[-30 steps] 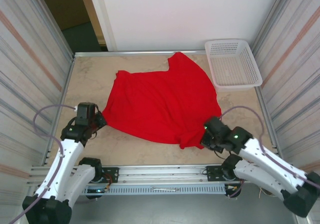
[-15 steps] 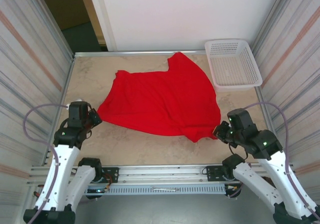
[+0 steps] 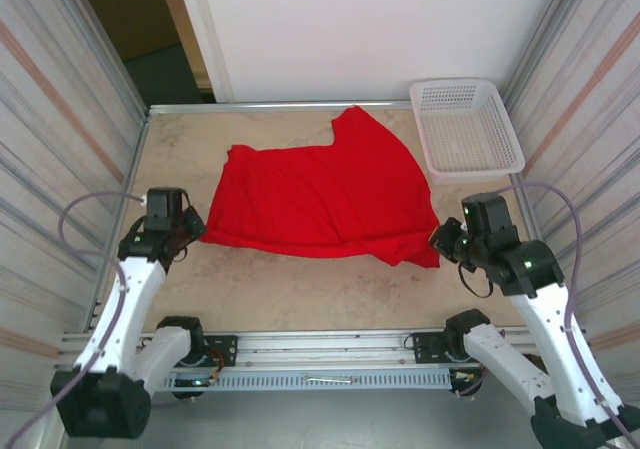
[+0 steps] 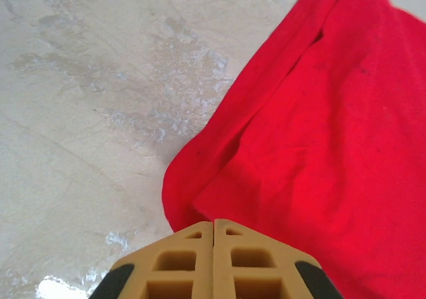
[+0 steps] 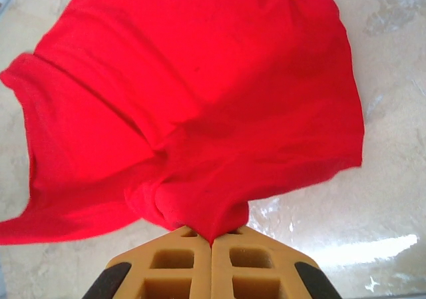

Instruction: Fold the inside-out t-shirt

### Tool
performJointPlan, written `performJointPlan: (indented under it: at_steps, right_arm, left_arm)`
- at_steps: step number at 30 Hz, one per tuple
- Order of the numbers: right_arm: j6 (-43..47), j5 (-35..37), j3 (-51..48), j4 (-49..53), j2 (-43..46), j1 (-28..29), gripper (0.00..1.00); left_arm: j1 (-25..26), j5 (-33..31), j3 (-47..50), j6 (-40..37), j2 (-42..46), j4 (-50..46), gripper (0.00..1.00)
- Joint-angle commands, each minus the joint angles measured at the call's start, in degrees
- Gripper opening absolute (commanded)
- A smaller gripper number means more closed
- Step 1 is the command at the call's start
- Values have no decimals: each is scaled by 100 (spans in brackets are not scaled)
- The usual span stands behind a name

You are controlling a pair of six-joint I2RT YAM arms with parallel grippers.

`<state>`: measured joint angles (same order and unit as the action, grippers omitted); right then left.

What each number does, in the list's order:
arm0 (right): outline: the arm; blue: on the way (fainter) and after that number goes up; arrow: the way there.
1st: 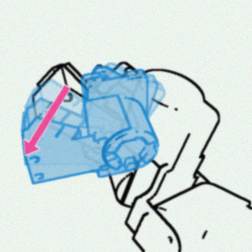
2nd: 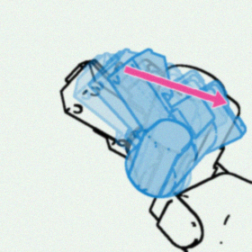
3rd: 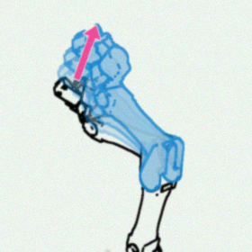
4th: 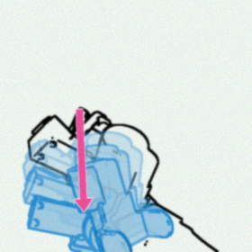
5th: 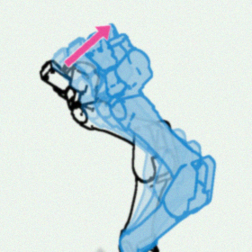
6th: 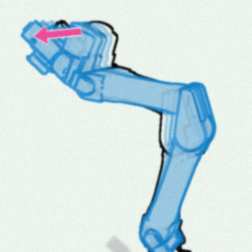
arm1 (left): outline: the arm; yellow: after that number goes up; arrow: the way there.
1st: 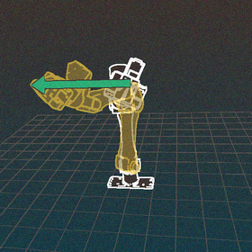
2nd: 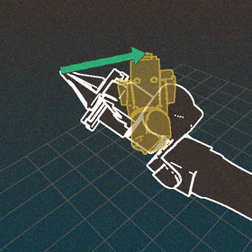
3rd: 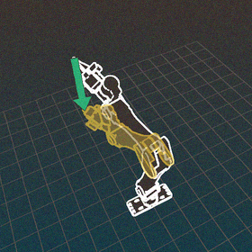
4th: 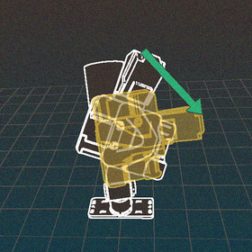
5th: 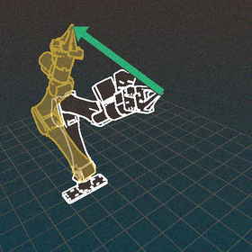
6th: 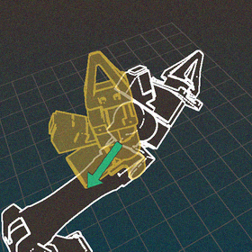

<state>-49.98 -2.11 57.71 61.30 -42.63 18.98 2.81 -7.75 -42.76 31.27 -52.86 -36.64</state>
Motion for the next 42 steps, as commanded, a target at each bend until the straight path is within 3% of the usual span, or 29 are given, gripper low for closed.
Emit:
performJointPlan:
  at_steps: [1,9,17,22,23,24,26,27,30,36,42]
  right_arm:
    - [430,-487,-194,-678,-290,-462,0]
    - [786,-1287,-254,-1637,-1364,-1363,0]
    - [922,-1267,83,-2539,-3049,-1475,0]
    - [1294,-852,772,-2837,-4330,-1482,0]
    - [1345,-741,885,-2869,-4493,-1481,11]
    - [1366,-695,968,-2858,-4566,-1479,28]
    - [1355,-598,969,-2789,-4415,-1435,51]
    - [1333,-485,888,-2724,-4226,-1391,56]
    - [1261,-272,482,-2472,-3497,-1254,57]
    - [1001,-112,-881,-2056,-2035,-1150,58]
    - [759,-129,-2045,-2163,-1507,-1111,60]
  left_arm:
    - [-140,-63,-195,-191,-442,565,0]
    - [-264,-56,-744,-381,-1859,1164,0]
    - [-265,-126,-1419,-472,-3257,1446,0]
    - [-266,-139,-2065,-474,-4135,1406,0]
    - [-272,-131,-2254,-479,-4314,1335,0]
    - [-271,-95,-2428,-515,-4486,1261,5]
    - [-276,-8,-2715,-611,-4726,1158,28]
    - [-280,-6,-2840,-653,-4805,1069,39]
    - [-299,-18,-2917,-744,-4717,1028,56]
    - [-367,320,-1925,-447,-3542,1097,64]
    - [-347,1115,-450,229,-2309,1509,67]
